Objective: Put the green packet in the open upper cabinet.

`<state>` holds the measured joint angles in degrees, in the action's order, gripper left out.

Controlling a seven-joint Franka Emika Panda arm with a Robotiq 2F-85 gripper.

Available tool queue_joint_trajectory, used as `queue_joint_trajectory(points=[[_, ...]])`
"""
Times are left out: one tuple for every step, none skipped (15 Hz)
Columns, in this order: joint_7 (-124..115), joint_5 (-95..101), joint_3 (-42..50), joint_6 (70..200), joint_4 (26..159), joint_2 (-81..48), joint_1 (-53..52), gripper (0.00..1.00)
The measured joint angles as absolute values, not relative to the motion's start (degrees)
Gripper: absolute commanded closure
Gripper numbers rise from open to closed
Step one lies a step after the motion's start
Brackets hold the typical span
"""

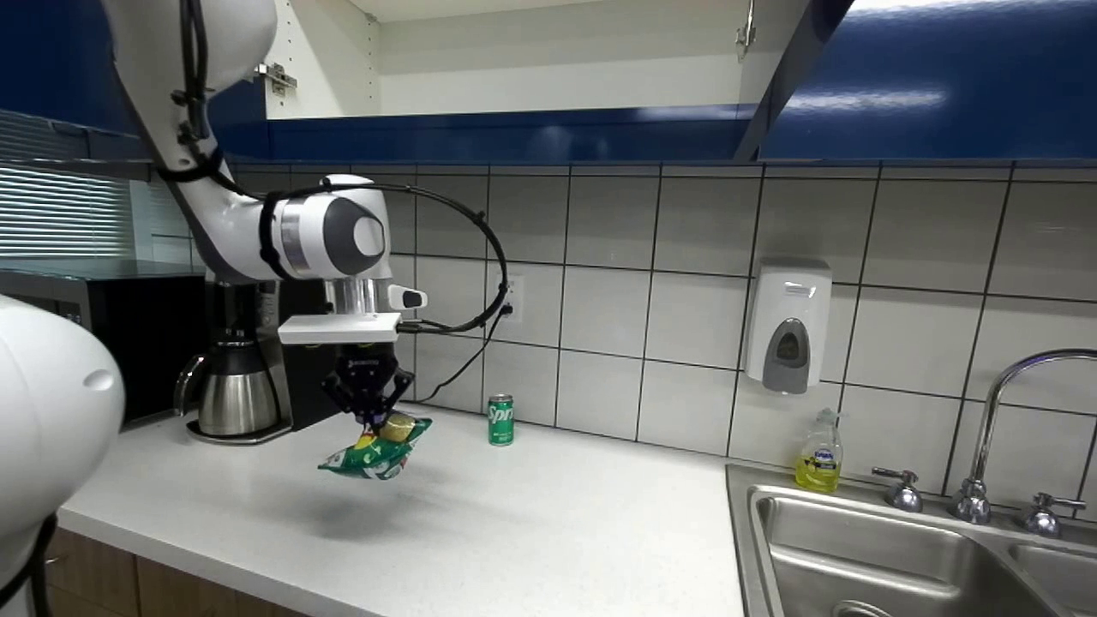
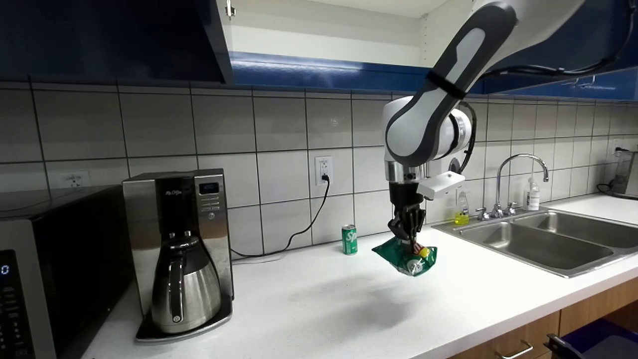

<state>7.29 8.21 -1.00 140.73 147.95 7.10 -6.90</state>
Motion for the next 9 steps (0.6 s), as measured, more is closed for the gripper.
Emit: queue_joint_trajectory(points=[[7.29, 8.20, -1.00, 140.59, 149.32, 9.77, -6.90, 1.00], [7.29, 8.20, -1.00, 140.18, 150.53, 12.64, -6.90, 1.00], [7.28, 8.20, -1.01, 139.52, 151.50, 15.51, -6.90, 1.00], [7.28, 8.12, -1.04, 138.63, 152.30, 18.53, -6.92, 1.00], [7.28, 7.97, -1.07, 137.66, 152.90, 21.62, -6.93, 1.00], [7.28, 7.90, -1.11, 136.50, 153.27, 24.63, -6.93, 1.00], [7.28, 7.87, -1.14, 135.39, 153.47, 27.50, -6.94, 1.00], [7.28, 7.86, -1.15, 134.19, 153.52, 30.25, -6.96, 1.00], [7.28, 7.86, -1.17, 133.07, 153.50, 33.00, -6.98, 1.00]])
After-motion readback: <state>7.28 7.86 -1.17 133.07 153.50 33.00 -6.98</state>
